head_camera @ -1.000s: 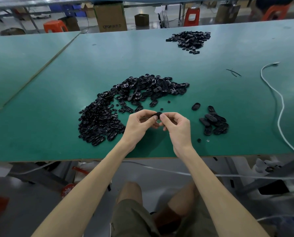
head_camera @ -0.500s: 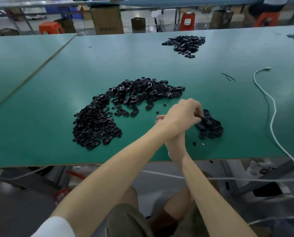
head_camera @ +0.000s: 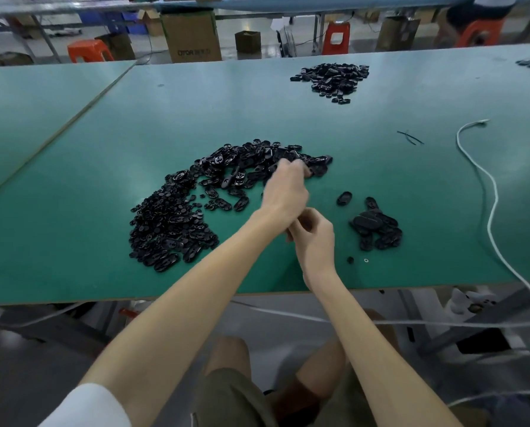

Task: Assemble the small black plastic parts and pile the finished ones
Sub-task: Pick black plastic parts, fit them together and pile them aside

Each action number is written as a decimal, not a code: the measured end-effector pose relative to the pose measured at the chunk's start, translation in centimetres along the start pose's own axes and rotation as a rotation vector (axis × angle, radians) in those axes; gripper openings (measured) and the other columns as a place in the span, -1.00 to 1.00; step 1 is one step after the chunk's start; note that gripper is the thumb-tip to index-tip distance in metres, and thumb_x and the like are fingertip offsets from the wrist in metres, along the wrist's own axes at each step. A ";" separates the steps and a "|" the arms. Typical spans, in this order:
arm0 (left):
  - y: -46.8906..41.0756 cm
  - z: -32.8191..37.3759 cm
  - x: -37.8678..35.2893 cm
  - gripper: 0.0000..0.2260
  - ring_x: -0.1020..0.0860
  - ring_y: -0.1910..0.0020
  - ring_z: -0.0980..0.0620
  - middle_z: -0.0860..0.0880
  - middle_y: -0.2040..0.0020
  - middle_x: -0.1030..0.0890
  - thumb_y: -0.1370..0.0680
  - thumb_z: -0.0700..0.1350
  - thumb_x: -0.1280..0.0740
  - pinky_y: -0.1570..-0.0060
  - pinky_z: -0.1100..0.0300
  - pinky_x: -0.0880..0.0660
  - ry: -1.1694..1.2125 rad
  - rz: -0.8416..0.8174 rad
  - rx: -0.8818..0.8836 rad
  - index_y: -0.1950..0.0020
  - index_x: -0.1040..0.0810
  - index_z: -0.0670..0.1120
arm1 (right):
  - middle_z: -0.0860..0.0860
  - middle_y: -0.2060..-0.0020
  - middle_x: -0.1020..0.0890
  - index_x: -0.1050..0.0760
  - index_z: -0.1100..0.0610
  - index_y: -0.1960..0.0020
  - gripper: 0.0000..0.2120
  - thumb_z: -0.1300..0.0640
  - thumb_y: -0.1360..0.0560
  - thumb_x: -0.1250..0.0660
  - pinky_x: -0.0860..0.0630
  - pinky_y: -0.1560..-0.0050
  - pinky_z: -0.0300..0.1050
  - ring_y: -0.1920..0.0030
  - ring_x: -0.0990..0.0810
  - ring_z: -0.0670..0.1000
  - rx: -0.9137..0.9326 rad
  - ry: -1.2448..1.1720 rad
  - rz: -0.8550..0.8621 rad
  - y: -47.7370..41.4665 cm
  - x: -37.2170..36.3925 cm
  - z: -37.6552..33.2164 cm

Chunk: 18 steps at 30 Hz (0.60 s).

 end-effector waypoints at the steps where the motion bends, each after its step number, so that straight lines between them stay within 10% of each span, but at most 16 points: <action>1: -0.2 -1.2 0.4 -0.66 -0.53 -0.21 -0.21 -0.19 -0.29 -0.48 -0.58 -0.37 -0.20 -0.24 -0.09 -0.46 -0.106 0.012 0.012 -0.30 -0.54 -0.16 | -0.09 0.39 -0.64 -0.60 0.17 0.12 -0.85 0.30 -0.60 -0.33 -0.45 0.31 -0.30 0.39 -0.53 -0.14 0.012 -0.007 -0.001 0.0 0.0 0.0; 10: 0.7 -6.8 0.4 -0.80 -0.46 -0.27 -0.15 -0.14 -0.25 -0.54 -0.66 -0.24 -0.22 -0.29 0.03 -0.30 -0.559 0.093 -0.066 -0.27 -0.50 -0.13 | 0.03 0.20 -0.71 -0.62 0.17 -0.02 -0.88 0.33 -0.61 -0.33 -0.56 0.26 -0.25 0.27 -0.68 -0.11 0.007 -0.028 0.019 0.2 0.0 0.0; 18: 3.5 -5.8 1.3 -0.89 -0.59 0.11 0.13 0.06 0.09 -0.66 -0.58 -0.22 -0.43 -0.02 0.27 -0.48 0.126 -0.159 -0.162 -0.07 -0.69 -0.08 | -0.02 0.01 -0.68 -0.56 0.06 -0.15 -0.90 0.19 -0.65 -0.35 -0.60 0.19 -0.24 0.20 -0.69 -0.09 0.019 -0.071 0.091 -0.2 0.6 0.2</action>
Point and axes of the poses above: each hand's wrist, its own y-axis away from the middle knuckle, its own x-axis out of the back of the hand, z = x × y, the point moved 7 cm from there along -y, towards the middle knuckle
